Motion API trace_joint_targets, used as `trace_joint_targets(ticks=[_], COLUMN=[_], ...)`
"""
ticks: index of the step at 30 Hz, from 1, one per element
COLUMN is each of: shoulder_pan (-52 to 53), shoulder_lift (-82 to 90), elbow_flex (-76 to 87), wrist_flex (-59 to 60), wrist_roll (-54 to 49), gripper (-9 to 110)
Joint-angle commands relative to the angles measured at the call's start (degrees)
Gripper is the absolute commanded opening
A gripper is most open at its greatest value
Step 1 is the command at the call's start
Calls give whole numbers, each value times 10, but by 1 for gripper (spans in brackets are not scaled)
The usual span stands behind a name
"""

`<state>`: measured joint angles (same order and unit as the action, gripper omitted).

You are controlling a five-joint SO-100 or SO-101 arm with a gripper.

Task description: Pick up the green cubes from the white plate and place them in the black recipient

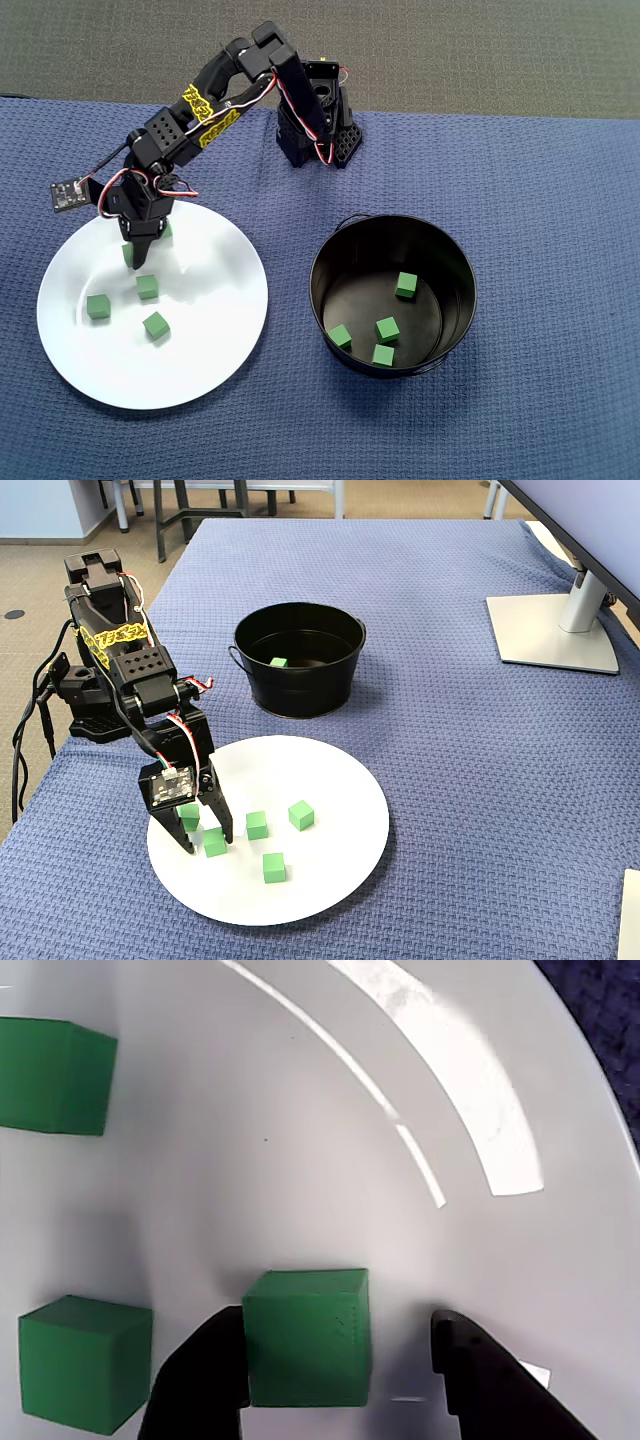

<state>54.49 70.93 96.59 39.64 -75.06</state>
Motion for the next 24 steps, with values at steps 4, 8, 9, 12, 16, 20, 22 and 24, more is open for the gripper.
trace_joint_targets(ticks=[4,8,9,12,16,20,22,24], shoulder_pan=[-2,-4,-4,-4,-6,-12,-13,-14], shoulder_lift=[11,12,12,12,12,38,69,105], elbow_flex=[-20,-19,-18,-16,-13,1,9,11], wrist_flex=[-18,-23,-23,-26,-27,-8,7,31], wrist_roll=[-4,7,7,4,10,32,65,107], gripper=[10,3,2,2,0,0,0,0])
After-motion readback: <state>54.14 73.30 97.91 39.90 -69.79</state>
